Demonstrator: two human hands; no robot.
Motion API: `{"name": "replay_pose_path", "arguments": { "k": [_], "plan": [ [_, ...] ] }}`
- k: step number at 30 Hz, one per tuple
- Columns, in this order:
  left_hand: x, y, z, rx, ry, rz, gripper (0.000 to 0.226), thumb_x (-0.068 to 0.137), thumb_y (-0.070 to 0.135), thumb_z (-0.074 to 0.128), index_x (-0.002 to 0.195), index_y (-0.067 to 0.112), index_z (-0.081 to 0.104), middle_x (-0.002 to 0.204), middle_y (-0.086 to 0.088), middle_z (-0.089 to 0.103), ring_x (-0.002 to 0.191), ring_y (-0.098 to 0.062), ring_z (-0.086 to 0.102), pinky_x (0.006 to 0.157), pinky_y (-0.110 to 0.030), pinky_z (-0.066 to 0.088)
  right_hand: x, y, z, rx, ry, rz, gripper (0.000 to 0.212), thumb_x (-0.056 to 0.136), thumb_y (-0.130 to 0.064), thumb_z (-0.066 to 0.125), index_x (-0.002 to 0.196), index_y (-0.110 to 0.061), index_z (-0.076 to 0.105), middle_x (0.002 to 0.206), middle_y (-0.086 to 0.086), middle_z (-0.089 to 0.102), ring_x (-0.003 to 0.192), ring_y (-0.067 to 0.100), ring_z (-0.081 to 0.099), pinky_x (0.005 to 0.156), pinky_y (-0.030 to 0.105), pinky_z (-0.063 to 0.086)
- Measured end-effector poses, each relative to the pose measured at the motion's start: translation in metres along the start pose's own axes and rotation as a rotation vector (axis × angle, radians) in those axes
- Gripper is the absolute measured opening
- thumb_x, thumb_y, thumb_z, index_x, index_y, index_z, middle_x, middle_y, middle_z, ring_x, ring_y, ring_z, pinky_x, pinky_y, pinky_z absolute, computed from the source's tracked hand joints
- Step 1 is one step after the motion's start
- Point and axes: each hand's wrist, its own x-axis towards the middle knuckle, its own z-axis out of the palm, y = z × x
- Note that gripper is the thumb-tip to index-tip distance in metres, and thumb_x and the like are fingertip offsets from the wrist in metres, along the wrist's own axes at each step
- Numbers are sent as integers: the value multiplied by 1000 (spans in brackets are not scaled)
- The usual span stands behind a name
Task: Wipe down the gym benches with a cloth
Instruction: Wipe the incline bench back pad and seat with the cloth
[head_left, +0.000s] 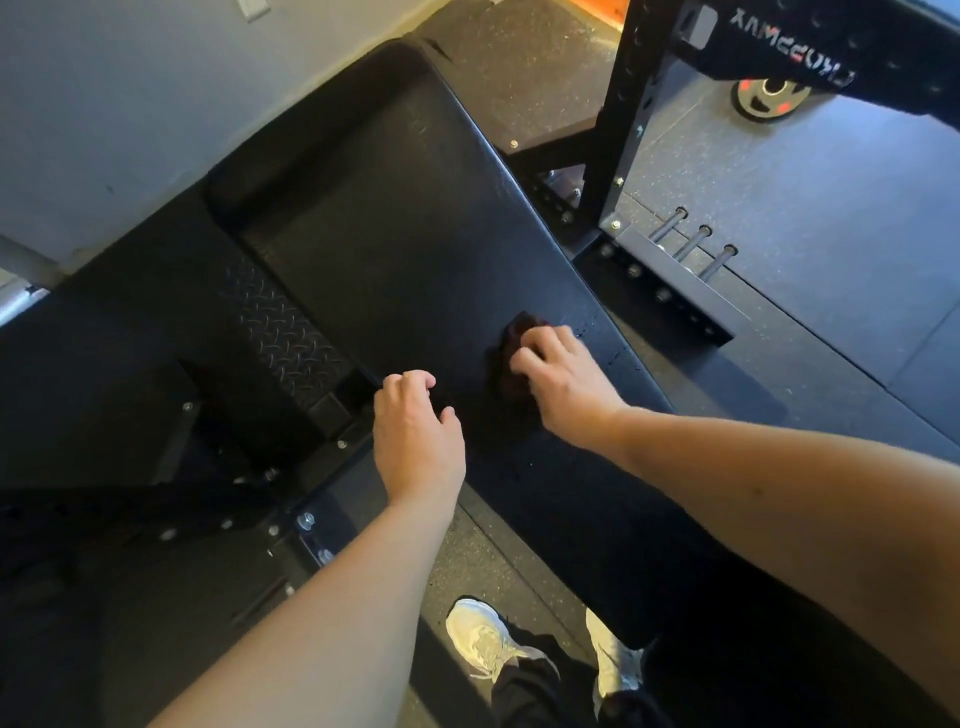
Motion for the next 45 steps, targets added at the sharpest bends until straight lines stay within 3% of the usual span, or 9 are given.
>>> {"name": "replay_pose_path", "arguments": {
  "k": [8, 12, 18, 22, 24, 26, 30, 38, 45],
  "plan": [
    [-1, 6, 2, 174, -113, 49, 50, 87, 28, 79, 127, 19, 51, 133, -4, 50, 122, -20, 45, 91, -32, 54, 27, 5, -13, 132, 214, 713, 37, 86, -4, 59, 120, -16, 52, 146, 11, 36, 133, 36, 30, 108, 49, 33],
    [-3, 12, 6, 238, -86, 43, 53, 85, 23, 80, 129, 15, 49, 133, -7, 50, 123, -23, 45, 95, -35, 51, -11, -66, 19, 173, 100, 446, 41, 80, -4, 70, 118, -13, 58, 154, 14, 33, 147, 38, 20, 117, 59, 28],
    [-6, 13, 9, 274, -70, 26, 50, 87, 17, 74, 130, 15, 49, 134, -8, 49, 121, -24, 45, 86, -34, 52, -28, -46, 12, 86, -19, 200, 56, 87, -1, 73, 137, -17, 55, 167, 6, 22, 157, 25, 4, 121, 40, 4],
    [-6, 12, 10, 266, -85, 29, 50, 88, 17, 73, 130, 16, 47, 135, -7, 48, 120, -23, 45, 84, -31, 50, -10, 16, -15, 214, 67, 385, 41, 78, 11, 68, 111, -12, 58, 156, 13, 37, 152, 29, 24, 122, 47, 30],
    [-6, 12, 9, 267, -94, 34, 50, 88, 18, 73, 130, 16, 46, 135, -8, 47, 119, -22, 44, 83, -29, 48, -1, 30, -26, 312, 143, 548, 41, 74, 15, 62, 97, -16, 47, 134, 14, 48, 127, 29, 46, 102, 42, 46],
    [-6, 13, 9, 265, -102, 30, 50, 88, 19, 72, 131, 15, 46, 135, -8, 47, 119, -22, 44, 83, -28, 48, 5, 29, -30, 317, 160, 669, 40, 76, 14, 58, 95, -18, 42, 121, 7, 48, 107, 26, 49, 84, 33, 42],
    [-6, 13, 9, 258, -105, 43, 49, 88, 17, 72, 129, 14, 46, 135, -9, 47, 121, -25, 44, 89, -31, 49, -5, -6, -12, 224, 243, 681, 36, 84, 6, 63, 110, -17, 56, 140, 8, 48, 128, 31, 41, 106, 48, 43],
    [-7, 15, 6, 287, -105, 45, 50, 89, 19, 72, 131, 13, 46, 137, -10, 47, 124, -26, 44, 94, -32, 47, -37, -50, 9, 199, -31, 345, 54, 82, -1, 69, 128, -24, 51, 143, 4, 39, 126, 28, 32, 108, 48, 38],
    [-9, 15, 8, 278, -103, 36, 51, 88, 21, 71, 131, 12, 46, 136, -11, 47, 121, -26, 45, 91, -33, 49, 5, 33, -32, 278, 65, 777, 44, 82, 2, 64, 113, -25, 51, 131, 4, 40, 121, 27, 35, 105, 44, 38]
  ]
}}
